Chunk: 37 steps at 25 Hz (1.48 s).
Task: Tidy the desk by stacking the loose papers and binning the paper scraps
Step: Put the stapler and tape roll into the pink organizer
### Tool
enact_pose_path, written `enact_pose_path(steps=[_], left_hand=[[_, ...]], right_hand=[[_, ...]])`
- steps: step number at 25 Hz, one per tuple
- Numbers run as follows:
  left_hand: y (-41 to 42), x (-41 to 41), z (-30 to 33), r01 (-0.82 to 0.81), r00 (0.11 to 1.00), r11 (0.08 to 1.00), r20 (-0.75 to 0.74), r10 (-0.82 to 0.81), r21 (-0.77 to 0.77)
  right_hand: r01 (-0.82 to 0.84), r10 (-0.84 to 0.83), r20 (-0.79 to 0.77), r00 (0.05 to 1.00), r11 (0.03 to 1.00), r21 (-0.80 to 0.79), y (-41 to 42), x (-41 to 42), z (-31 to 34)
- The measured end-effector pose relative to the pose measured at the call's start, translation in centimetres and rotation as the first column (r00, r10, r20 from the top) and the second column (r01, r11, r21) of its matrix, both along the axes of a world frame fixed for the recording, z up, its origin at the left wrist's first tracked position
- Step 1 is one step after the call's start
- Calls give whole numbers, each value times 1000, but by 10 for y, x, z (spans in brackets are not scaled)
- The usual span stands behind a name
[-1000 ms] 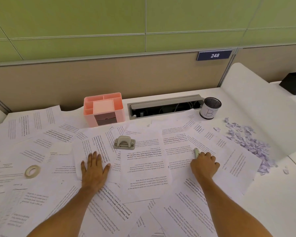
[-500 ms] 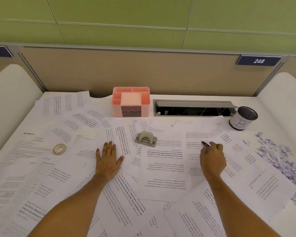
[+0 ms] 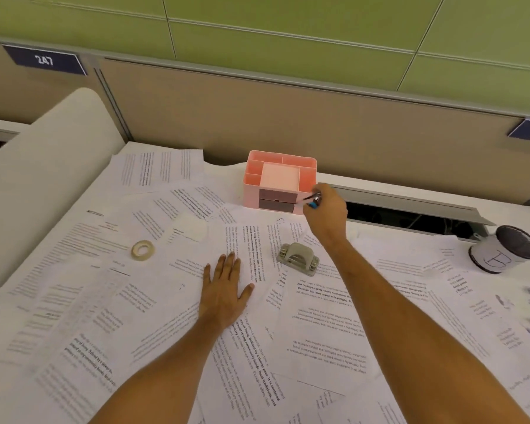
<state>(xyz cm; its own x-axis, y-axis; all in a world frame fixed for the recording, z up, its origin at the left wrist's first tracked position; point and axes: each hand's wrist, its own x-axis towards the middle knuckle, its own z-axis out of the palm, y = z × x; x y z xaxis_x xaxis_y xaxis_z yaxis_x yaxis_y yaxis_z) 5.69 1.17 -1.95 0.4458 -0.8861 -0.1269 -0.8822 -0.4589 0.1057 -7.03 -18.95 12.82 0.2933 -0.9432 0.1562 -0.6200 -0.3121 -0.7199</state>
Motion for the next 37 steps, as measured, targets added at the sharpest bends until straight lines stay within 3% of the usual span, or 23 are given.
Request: enact_pose_path(steps=[4, 8, 14, 26, 37], left_hand=[[1, 1, 1, -7, 1000, 1000, -13, 8, 20], [-1, 2, 0, 4, 1000, 999, -5, -3, 51], [-1, 4, -1, 6, 1000, 999, -22, -5, 51], [-3, 5, -5, 15, 1000, 995, -4, -15, 95], [-2, 3, -7, 5, 1000, 999, -1, -5, 52]], right_hand=[[-101, 101, -4, 995, 995, 23, -8, 55, 9], [-103, 104, 24, 994, 992, -69, -21, 93, 9], [-113, 112, -14, 994, 993, -30, -36, 130, -4], [-159, 155, -190, 969, 987, -5, -40, 154, -38], [-193, 193, -239, 952, 981, 25, -45, 147, -39]])
